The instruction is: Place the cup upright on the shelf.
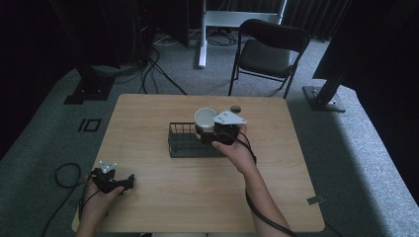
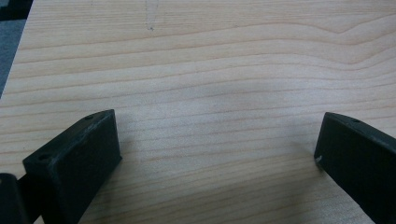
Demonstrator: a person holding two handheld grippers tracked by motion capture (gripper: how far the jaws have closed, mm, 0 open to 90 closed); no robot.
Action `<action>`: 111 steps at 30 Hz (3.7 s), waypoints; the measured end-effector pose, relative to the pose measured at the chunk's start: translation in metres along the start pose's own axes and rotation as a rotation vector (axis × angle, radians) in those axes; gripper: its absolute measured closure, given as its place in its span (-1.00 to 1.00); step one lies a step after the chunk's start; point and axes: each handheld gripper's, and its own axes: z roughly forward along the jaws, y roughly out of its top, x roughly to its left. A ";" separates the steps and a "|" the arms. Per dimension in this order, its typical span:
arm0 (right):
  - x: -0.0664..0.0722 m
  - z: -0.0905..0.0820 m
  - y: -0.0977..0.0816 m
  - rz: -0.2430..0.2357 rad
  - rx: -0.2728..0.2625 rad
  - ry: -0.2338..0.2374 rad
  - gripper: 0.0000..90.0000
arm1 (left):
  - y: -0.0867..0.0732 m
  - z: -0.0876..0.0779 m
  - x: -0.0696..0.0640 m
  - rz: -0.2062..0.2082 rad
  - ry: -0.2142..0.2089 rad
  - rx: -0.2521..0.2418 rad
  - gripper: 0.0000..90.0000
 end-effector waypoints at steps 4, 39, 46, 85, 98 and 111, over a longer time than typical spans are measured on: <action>-0.006 0.006 -0.009 0.007 0.027 -0.036 -0.54 | 0.000 0.000 0.000 -0.002 0.000 -0.002 -0.99; -0.028 0.023 -0.051 0.103 0.126 -0.113 -0.54 | 0.000 0.000 0.000 -0.001 0.000 0.000 -0.99; -0.030 0.023 -0.051 0.130 0.121 -0.106 -0.58 | 0.000 0.000 0.000 -0.001 0.000 -0.001 -0.99; -0.042 -0.028 -0.071 0.138 0.080 -0.085 -0.74 | 0.000 0.000 0.000 -0.002 0.000 0.000 -0.99; -0.047 -0.045 -0.093 0.150 0.088 -0.111 -0.71 | 0.000 0.000 0.000 -0.001 0.000 0.000 -0.99; -0.057 -0.056 -0.118 0.173 0.123 -0.137 -0.71 | 0.000 0.000 0.000 -0.001 0.000 -0.001 -0.99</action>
